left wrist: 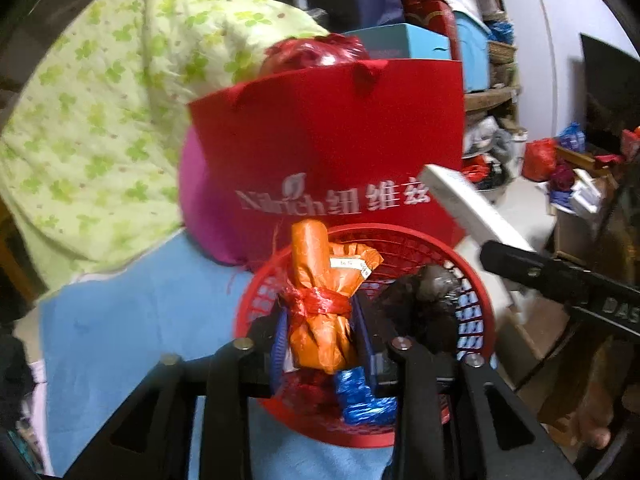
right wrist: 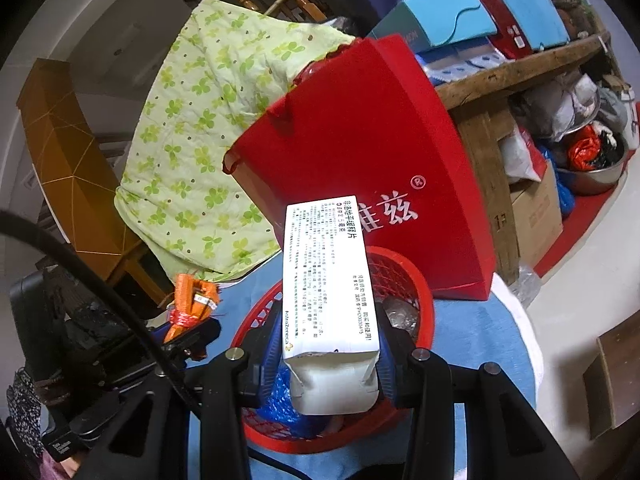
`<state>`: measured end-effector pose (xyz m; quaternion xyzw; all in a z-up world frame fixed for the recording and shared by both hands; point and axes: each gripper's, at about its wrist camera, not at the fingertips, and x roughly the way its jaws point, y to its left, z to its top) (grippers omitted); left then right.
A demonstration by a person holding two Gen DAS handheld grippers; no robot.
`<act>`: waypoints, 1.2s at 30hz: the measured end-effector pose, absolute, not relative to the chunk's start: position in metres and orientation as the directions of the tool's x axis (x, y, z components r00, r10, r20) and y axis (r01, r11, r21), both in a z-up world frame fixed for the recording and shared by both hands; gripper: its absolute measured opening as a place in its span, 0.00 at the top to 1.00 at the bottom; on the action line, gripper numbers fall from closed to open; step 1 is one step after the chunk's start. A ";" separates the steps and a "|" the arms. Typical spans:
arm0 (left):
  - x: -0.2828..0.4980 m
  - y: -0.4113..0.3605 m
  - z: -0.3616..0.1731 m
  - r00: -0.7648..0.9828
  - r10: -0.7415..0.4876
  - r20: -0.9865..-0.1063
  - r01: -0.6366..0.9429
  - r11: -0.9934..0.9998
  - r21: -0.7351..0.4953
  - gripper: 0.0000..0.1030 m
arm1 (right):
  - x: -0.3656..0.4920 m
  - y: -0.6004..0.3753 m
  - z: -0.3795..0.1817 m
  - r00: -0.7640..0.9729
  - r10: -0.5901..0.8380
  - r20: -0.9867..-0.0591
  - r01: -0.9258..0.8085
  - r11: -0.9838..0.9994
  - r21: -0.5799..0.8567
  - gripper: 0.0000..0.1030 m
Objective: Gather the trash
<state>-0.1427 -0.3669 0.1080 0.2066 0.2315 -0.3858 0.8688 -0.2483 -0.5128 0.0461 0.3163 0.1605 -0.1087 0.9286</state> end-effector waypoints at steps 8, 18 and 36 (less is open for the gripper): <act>-0.125 -0.332 0.104 0.581 -0.606 -0.543 0.762 0.640 0.101 0.26 | -0.212 -0.533 0.012 0.924 0.028 -0.382 0.271 0.658 0.703 0.32; -0.126 -0.254 0.104 0.762 -0.376 -0.527 0.553 0.802 0.227 0.22 | -0.226 -0.444 0.056 0.927 -0.025 -0.373 0.208 0.864 0.459 0.32; -0.163 -0.105 0.143 0.907 -0.071 -0.416 0.172 0.962 0.211 0.08 | -0.216 -0.272 0.083 0.887 -0.031 -0.460 0.136 0.971 0.197 0.33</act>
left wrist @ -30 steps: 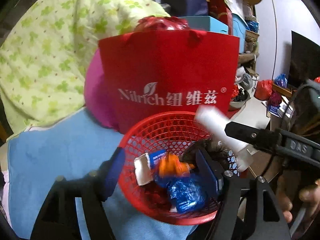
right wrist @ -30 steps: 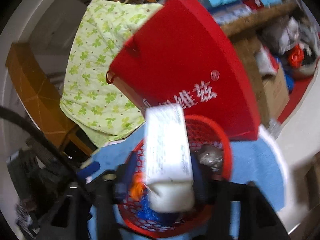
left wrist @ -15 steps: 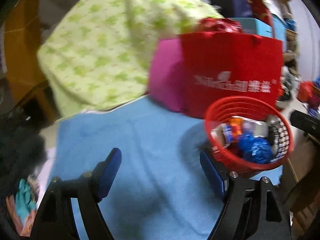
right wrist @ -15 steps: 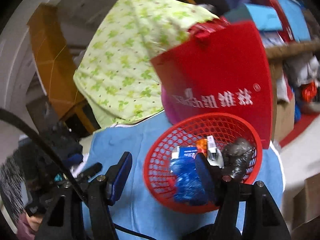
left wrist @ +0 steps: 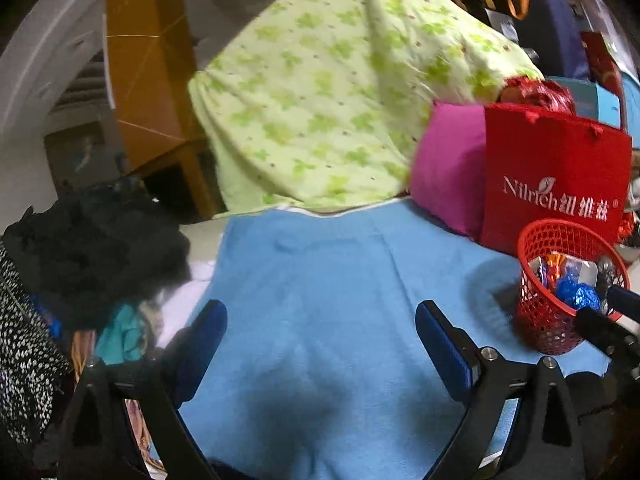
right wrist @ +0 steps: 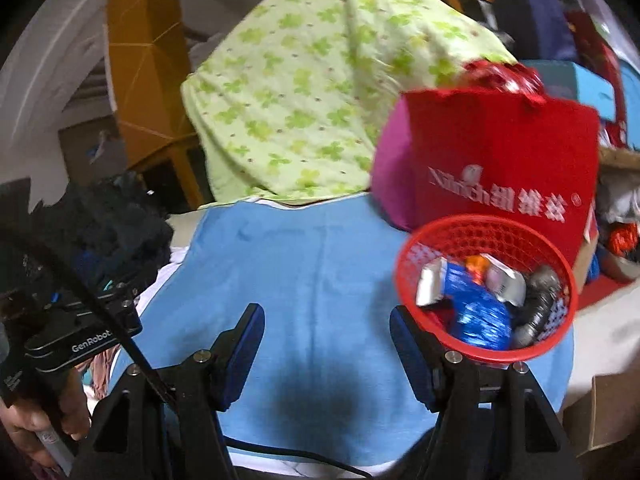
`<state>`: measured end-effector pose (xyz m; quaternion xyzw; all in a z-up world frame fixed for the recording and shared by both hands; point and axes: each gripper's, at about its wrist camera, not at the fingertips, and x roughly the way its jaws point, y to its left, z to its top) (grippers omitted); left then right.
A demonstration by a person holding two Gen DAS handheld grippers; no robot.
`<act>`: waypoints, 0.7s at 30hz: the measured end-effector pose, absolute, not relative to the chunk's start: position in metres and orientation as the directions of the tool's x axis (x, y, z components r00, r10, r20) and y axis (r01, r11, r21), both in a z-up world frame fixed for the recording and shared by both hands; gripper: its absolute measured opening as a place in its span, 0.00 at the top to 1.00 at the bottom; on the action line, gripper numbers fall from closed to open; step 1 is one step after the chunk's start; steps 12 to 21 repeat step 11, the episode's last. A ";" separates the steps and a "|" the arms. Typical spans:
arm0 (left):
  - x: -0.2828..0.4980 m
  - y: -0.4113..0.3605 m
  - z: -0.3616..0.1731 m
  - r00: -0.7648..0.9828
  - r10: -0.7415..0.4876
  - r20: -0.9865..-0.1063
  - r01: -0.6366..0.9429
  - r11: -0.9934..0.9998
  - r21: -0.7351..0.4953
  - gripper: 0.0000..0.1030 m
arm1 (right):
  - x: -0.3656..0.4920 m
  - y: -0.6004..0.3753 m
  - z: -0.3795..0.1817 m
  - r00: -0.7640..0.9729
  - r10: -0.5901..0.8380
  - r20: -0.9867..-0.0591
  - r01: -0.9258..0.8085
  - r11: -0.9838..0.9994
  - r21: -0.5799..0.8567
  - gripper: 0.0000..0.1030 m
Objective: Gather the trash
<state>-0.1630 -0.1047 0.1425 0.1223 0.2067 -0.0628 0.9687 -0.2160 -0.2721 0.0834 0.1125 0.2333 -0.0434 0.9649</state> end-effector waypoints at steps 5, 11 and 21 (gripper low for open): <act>-0.170 -0.081 0.148 0.910 -0.094 -0.404 0.170 0.973 0.157 0.07 | -0.211 -0.243 0.094 0.894 -0.007 -0.447 0.092 0.981 0.169 0.32; -0.167 -0.065 0.143 0.920 -0.097 -0.381 0.158 0.978 0.134 0.07 | -0.196 -0.227 0.097 0.899 -0.008 -0.439 0.081 0.985 0.150 0.32; -0.167 -0.065 0.143 0.920 -0.097 -0.381 0.158 0.978 0.134 0.07 | -0.196 -0.227 0.097 0.899 -0.008 -0.439 0.081 0.985 0.150 0.32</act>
